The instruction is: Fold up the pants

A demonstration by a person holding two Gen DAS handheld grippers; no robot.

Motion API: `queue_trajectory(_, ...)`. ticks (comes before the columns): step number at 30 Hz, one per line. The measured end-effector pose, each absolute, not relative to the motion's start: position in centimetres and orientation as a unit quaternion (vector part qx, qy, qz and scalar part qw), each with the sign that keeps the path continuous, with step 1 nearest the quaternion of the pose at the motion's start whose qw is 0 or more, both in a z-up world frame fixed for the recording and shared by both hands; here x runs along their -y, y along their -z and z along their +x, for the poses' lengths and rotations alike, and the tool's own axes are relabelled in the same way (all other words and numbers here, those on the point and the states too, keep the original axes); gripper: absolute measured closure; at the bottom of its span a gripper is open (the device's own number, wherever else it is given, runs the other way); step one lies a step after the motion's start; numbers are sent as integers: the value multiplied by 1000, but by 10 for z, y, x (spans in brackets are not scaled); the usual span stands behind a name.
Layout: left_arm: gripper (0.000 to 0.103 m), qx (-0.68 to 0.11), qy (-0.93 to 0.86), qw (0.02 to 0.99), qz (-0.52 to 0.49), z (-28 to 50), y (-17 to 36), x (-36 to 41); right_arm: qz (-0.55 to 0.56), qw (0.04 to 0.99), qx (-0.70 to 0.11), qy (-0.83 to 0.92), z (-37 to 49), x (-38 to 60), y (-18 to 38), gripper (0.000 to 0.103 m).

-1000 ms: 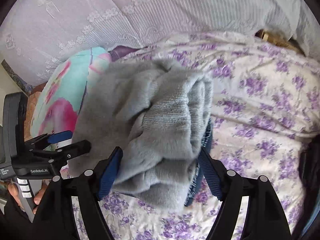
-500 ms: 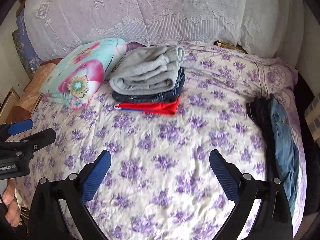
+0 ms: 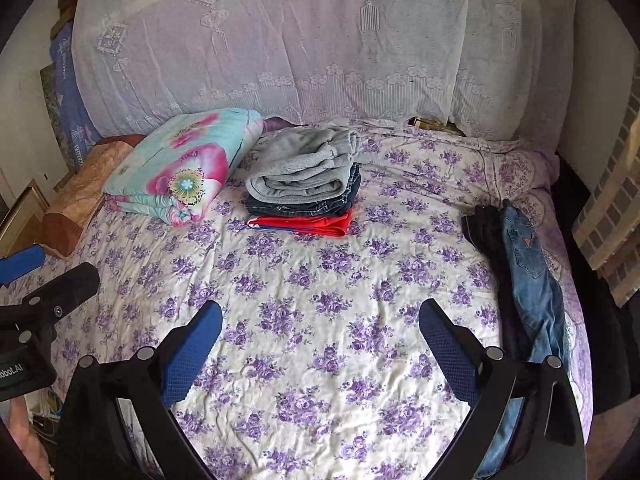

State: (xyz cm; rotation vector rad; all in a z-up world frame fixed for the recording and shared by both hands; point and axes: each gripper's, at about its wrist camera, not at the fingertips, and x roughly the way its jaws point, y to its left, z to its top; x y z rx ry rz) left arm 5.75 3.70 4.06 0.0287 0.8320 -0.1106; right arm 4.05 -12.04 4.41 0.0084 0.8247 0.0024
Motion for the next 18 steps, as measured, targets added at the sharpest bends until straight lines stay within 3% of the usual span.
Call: queue_trajectory(18,5,-403,61,913,16,53,-46,-30,6,920,-393,-9,27,116,-49,4)
